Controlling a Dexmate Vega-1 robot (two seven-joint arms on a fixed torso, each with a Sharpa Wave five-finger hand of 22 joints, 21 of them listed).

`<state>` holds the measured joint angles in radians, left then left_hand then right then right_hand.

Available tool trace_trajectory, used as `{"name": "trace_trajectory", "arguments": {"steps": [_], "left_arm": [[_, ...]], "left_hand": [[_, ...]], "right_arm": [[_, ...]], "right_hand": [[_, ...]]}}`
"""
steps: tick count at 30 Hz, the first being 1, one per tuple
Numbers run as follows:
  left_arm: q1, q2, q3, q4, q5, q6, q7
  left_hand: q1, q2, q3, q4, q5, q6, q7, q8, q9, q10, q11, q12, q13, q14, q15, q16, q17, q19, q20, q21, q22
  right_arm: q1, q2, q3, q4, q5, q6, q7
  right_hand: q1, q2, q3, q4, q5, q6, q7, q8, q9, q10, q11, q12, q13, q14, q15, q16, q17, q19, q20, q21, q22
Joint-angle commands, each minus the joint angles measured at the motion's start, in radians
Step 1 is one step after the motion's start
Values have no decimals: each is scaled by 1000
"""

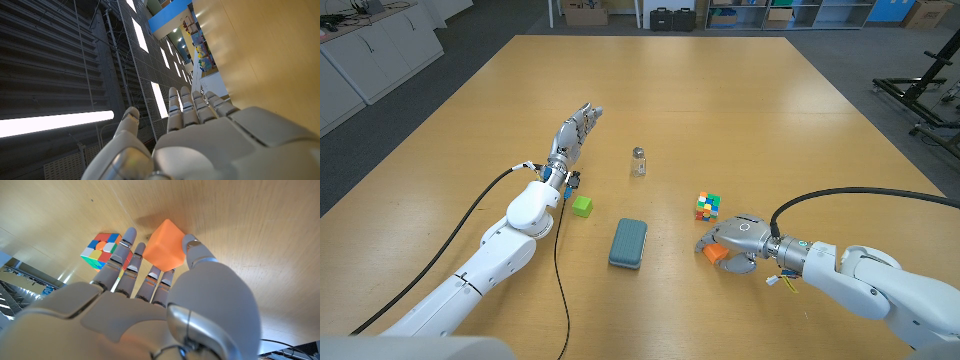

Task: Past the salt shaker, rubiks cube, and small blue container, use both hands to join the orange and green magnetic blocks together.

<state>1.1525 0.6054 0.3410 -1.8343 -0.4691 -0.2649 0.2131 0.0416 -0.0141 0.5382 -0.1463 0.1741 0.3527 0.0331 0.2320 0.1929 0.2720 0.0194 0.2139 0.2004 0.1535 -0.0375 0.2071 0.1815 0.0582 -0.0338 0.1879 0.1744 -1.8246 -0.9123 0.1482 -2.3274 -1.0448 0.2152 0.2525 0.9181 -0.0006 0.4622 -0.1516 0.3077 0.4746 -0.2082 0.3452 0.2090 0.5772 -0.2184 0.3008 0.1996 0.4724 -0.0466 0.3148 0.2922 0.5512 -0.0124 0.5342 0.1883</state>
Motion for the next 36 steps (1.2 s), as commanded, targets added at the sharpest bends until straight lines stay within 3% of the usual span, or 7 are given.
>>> {"name": "trace_trajectory", "arguments": {"steps": [1,8,14,29,36], "left_arm": [[-5,-8,9,18,-2,-2,-3],[-20,-17,21,39,-7,-5,-17],[-29,-19,26,50,-9,-5,-24],[-49,-26,37,79,-20,-7,-42],[-49,-25,36,84,-23,-13,-45]], "left_hand": [[-4,6,-1,-1,-2,12,-1,-4,2,9,0,-4,0,4,-3,-1,3,-5,-51,0,1],[-4,7,-1,-1,-2,14,-1,-4,2,10,0,-4,0,4,-3,-1,3,-6,-50,0,1],[-4,7,-1,-1,-2,14,-1,-4,2,11,0,-4,0,4,-1,-2,3,-6,-50,0,1],[-4,7,-2,-1,-2,17,-2,-4,2,12,-3,-4,0,5,-2,-2,3,-7,-48,0,1],[-4,7,-2,-1,-2,18,-3,-5,3,12,-3,-5,0,5,-2,-2,3,-8,-48,0,1]], "right_arm": [[-9,-10,13,-5,26,-32,14],[-23,9,23,-20,23,-66,18],[-34,19,29,-37,15,-97,39],[-20,20,-14,-47,-8,-153,75],[-26,25,-25,-55,-20,-185,65]], "right_hand": [[4,-6,-8,2,5,-37,18,-18,0,-16,13,-13,0,1,-53,-6,1,11,13,4,4],[-36,-36,-43,16,-6,-98,57,-47,3,-80,11,-50,-2,-17,-24,-25,0,11,45,3,2],[-59,-49,-59,24,-11,-124,78,-58,7,-97,34,-59,-1,-19,-9,-32,1,9,63,0,1],[-85,-47,-74,34,-16,-65,74,-35,11,-28,42,-35,1,31,-10,-21,4,42,70,8,1],[-103,-42,-85,42,-21,-51,104,-33,11,36,53,-15,1,94,-9,-4,2,84,61,21,2]]}}
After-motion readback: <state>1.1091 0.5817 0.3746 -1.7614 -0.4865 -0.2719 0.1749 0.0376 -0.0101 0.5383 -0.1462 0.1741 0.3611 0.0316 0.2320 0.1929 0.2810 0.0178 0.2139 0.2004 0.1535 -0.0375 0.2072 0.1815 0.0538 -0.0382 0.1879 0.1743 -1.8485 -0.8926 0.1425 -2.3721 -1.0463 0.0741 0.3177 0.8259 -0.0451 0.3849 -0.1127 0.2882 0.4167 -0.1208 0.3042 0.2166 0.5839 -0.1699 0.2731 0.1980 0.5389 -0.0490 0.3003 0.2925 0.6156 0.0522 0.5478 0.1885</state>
